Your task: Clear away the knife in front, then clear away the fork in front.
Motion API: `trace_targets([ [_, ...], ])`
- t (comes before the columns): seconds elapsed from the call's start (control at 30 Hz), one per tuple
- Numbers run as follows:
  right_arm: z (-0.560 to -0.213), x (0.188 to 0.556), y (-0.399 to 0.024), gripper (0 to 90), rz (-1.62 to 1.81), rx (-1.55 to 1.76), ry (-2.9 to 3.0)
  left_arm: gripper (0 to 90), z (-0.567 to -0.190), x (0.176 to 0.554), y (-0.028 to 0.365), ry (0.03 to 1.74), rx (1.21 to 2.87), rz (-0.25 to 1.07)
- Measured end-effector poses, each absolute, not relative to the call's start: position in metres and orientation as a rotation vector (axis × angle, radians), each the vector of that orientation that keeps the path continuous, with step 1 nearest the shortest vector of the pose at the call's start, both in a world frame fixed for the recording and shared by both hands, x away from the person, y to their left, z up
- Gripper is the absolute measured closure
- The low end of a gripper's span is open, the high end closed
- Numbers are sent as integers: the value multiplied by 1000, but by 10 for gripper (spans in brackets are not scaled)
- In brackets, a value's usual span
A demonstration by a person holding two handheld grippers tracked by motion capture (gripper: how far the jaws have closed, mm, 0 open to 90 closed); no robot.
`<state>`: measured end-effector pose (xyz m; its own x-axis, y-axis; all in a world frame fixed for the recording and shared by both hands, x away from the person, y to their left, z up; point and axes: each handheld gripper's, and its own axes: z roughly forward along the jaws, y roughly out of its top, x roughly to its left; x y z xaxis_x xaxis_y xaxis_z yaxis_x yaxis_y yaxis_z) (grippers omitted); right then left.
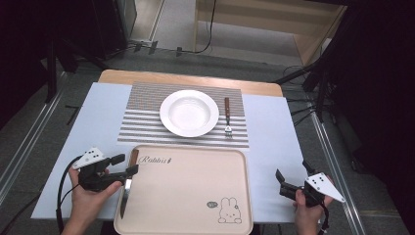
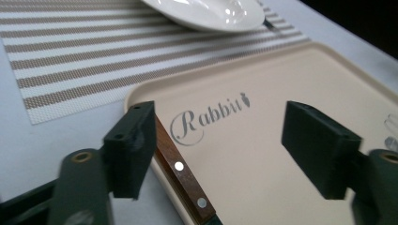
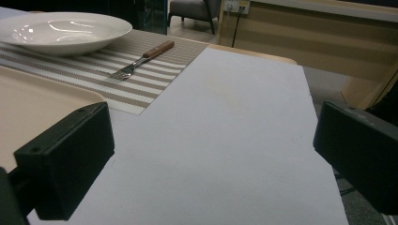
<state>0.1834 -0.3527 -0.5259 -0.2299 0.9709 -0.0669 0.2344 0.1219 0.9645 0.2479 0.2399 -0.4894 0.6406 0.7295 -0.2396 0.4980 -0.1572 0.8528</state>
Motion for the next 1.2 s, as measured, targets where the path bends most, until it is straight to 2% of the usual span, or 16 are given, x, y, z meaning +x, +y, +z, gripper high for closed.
trace_targets([
  [0.03, -526, 183, -353, 0, 1168, 1203, 1604, 151, -489, 248, 242, 983, 1804, 274],
  [0.17, -526, 183, -353, 0, 1168, 1204, 1603, 0, -487, 247, 251, 954, 1760, 283],
  [0.73, -525, 183, -353, 0, 1169, 1203, 1595, 0, -482, 242, 275, 829, 1704, 341],
  [1.2, -513, 184, -347, 0, 1179, 1196, 1636, 0, -493, 251, 293, 899, 1724, 410],
])
